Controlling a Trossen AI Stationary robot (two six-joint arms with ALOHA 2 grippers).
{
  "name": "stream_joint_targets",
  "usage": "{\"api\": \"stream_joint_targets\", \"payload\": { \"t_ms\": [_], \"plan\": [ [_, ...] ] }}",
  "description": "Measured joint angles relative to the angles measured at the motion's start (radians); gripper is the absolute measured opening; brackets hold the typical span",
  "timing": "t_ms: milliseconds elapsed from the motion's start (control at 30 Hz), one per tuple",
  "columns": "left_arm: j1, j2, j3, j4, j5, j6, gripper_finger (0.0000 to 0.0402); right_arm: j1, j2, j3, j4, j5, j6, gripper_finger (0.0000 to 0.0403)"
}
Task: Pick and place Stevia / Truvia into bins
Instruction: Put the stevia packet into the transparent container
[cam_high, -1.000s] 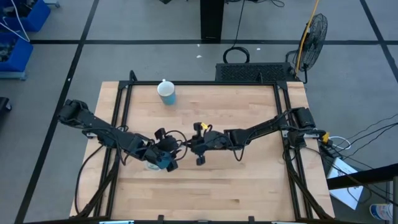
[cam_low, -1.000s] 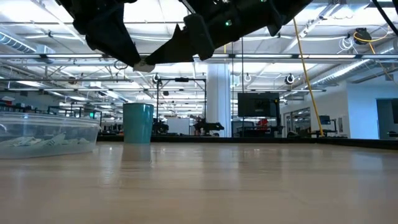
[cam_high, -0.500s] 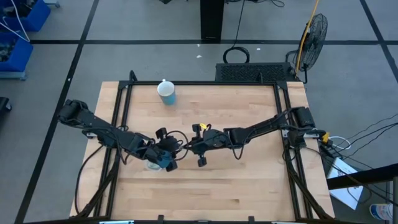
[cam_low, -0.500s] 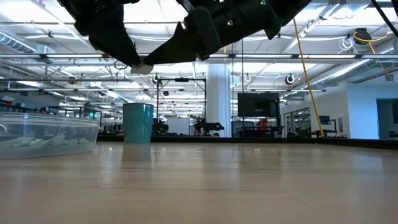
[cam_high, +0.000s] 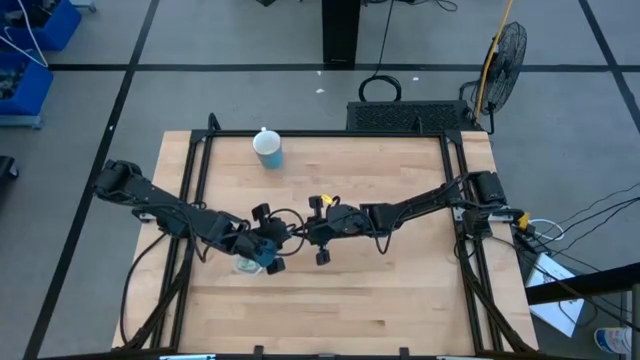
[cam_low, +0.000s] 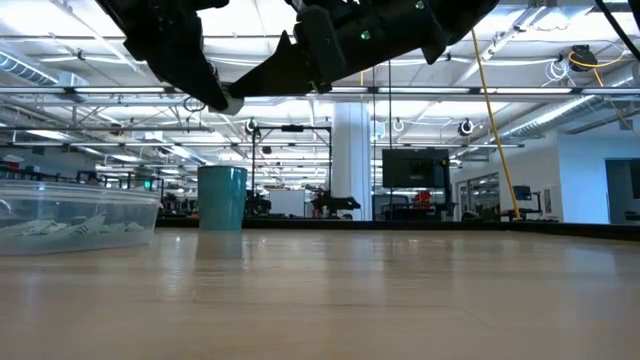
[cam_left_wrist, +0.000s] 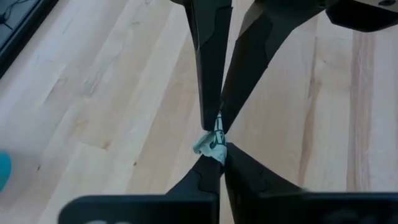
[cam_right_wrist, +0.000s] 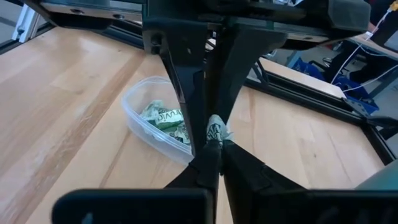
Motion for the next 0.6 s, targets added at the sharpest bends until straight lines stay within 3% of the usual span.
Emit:
{"api": "stream_joint_targets", "payload": {
  "t_ms": [367,500,600],
  "plan": [
    [-0.001,0.000,0.000,-0.037,0.023,-0.060,0.0012,0.004,0.000,0.000,-0.013,0.027,0.006,0.0114],
    [-0.017,0.000,0.000,-0.210,0.056,-0.175,0.0007,0.021,0.000,0.000,-0.045,0.149,-0.001,0.0145],
    [-0.038,0.000,0.000,-0.369,0.103,-0.347,0.0010,0.033,0.000,0.001,-0.092,0.162,-0.017,0.0155]
  ]
}}
